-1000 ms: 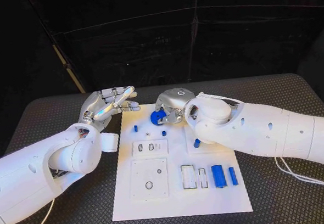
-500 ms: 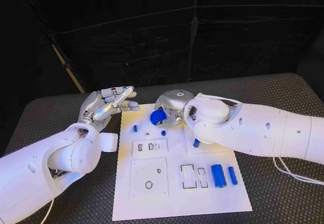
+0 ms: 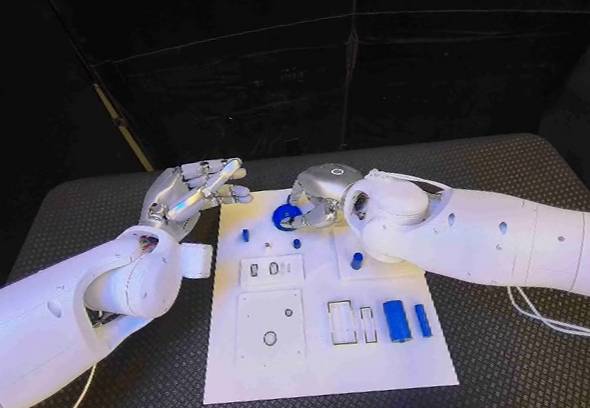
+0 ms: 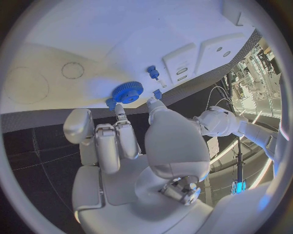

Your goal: Assemble the parts on the task board

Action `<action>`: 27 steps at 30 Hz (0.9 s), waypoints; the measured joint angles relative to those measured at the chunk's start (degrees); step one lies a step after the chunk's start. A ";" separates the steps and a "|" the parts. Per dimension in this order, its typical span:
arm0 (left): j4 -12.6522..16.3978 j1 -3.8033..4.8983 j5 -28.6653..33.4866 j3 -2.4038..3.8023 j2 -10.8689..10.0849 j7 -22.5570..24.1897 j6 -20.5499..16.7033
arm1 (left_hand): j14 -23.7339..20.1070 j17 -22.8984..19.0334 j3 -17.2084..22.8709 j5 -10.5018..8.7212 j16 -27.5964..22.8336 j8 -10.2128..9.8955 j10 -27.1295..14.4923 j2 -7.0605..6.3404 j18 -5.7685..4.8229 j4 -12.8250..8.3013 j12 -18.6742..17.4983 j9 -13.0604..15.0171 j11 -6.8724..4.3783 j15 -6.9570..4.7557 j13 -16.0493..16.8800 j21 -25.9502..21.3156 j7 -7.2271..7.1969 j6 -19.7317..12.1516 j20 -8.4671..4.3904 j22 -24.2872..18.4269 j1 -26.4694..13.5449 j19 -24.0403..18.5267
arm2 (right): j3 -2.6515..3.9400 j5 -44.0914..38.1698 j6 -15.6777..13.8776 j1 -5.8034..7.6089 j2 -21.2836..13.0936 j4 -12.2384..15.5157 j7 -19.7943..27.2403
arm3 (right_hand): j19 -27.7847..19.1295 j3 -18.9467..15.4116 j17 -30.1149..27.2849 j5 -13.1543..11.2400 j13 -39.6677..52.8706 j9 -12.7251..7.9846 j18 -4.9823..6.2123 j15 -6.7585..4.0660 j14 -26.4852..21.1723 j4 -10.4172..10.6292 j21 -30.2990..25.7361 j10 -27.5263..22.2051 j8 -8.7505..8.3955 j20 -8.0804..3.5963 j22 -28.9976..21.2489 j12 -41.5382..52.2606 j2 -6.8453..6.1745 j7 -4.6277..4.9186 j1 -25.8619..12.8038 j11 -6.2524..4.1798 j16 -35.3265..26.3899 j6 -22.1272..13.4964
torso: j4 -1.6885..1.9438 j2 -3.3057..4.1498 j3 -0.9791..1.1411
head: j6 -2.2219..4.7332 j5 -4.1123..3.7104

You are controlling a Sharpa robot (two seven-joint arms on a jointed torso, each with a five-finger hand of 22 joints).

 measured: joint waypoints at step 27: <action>0.04 -0.01 -0.01 0.00 -0.39 -0.14 0.06 | -0.28 0.26 -0.33 0.00 -0.70 -0.24 0.16 0.29 -0.01 -0.33 -0.55 -0.04 0.16 0.28 0.00 0.00 0.00 0.00 0.00 -0.05 0.29 0.00 | -0.04 21.59 -11.74 -0.03 -19.63 5.68 16.96 | -1.16 -4.06 -0.01 -3.16 0.00 -0.55 -0.01 0.00 0.00 -7.16 -0.92 -0.53 -1.51 -0.53 -2.59 -1.05 -1.52 -0.28 16.19 -0.33 -0.35 0.29 | -0.98 -0.10 0.02 | 0.80 -1.07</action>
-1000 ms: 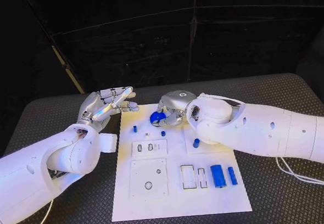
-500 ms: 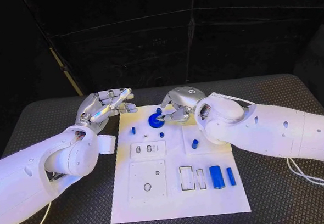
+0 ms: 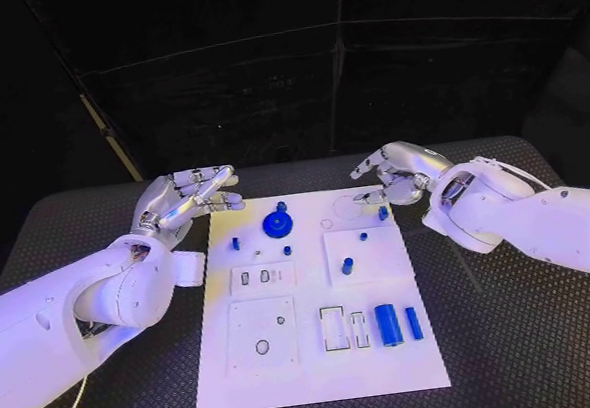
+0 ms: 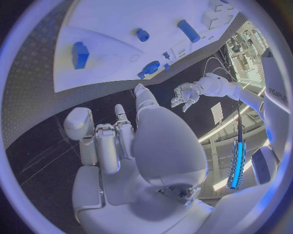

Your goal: Assemble the parts on the task board

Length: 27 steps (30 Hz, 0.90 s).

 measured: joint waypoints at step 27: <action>-0.75 -0.05 0.00 -0.01 0.45 -0.07 0.66 | -0.34 0.25 -0.31 0.00 -0.89 -0.23 0.24 0.23 0.00 -0.31 -0.33 0.01 0.24 0.34 0.00 -0.44 0.20 0.21 0.31 -0.40 0.23 -0.72 | -0.05 8.82 4.72 -4.29 -1.67 -7.21 9.08 | -0.40 -0.23 -0.01 0.01 0.01 0.01 0.00 -0.21 -0.21 -1.81 -0.63 -0.62 0.00 0.01 -0.98 -0.86 0.69 -0.23 2.91 0.02 -0.27 -0.65 | -0.09 -0.06 0.03 | -0.50 -0.66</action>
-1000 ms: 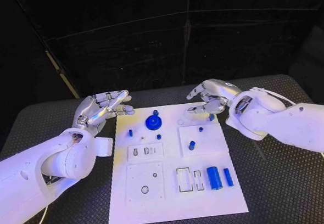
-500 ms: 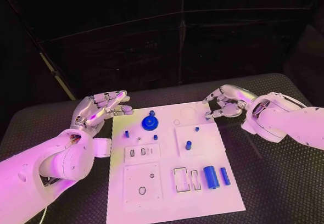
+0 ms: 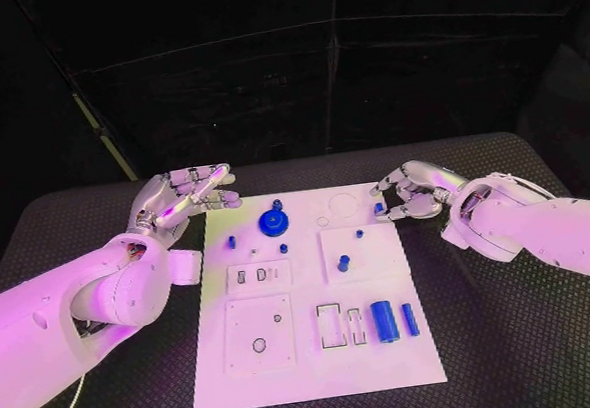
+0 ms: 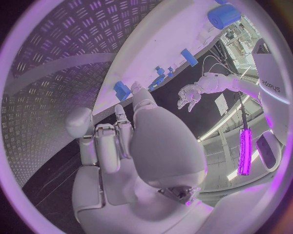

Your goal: Assemble the parts on the task board

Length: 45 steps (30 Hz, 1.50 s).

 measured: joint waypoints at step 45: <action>-0.20 -0.04 -0.01 0.00 0.02 -0.15 0.09 | 0.00 0.05 -0.15 0.00 0.03 -0.23 0.00 0.00 0.00 -0.15 0.00 0.01 0.00 0.00 0.00 -0.23 0.00 -0.01 0.20 -0.06 0.00 -0.20 | 0.01 0.59 2.81 -0.06 0.97 -1.91 0.07 | 0.75 1.04 0.02 -3.57 0.23 0.45 0.00 -1.05 0.20 -1.11 0.18 0.83 3.16 -0.75 1.21 1.26 4.27 -1.59 1.80 -1.25 0.00 8.06 | 0.00 -0.03 -0.02 | -0.76 -0.28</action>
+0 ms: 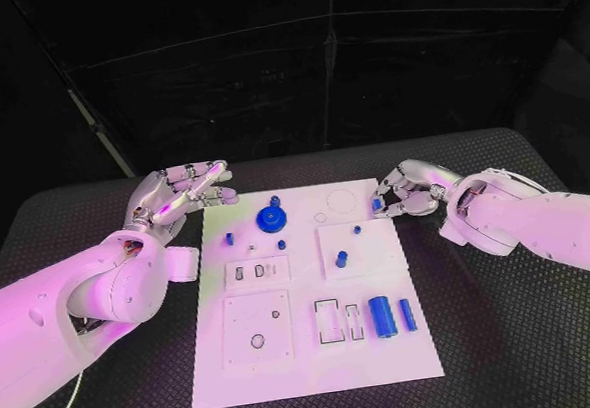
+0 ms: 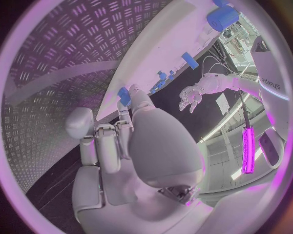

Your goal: Assemble the parts on the task board

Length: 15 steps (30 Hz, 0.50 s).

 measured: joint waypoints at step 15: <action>0.00 -0.01 0.00 0.00 -0.10 -0.07 0.00 | 0.00 0.07 0.00 0.00 -0.20 0.00 0.00 0.00 0.00 0.00 0.00 0.00 0.00 0.00 0.00 0.00 0.00 0.00 0.00 -0.05 0.00 0.00 | 0.00 -0.44 -2.20 -0.01 -0.06 0.72 -0.58 | 0.81 2.27 -0.01 -1.62 2.34 -0.01 0.00 -0.96 -0.12 -0.75 0.55 0.31 1.02 -0.81 1.08 -0.10 1.32 -1.04 0.17 -0.72 0.25 2.05 | 0.01 -0.03 -0.01 | -0.08 0.05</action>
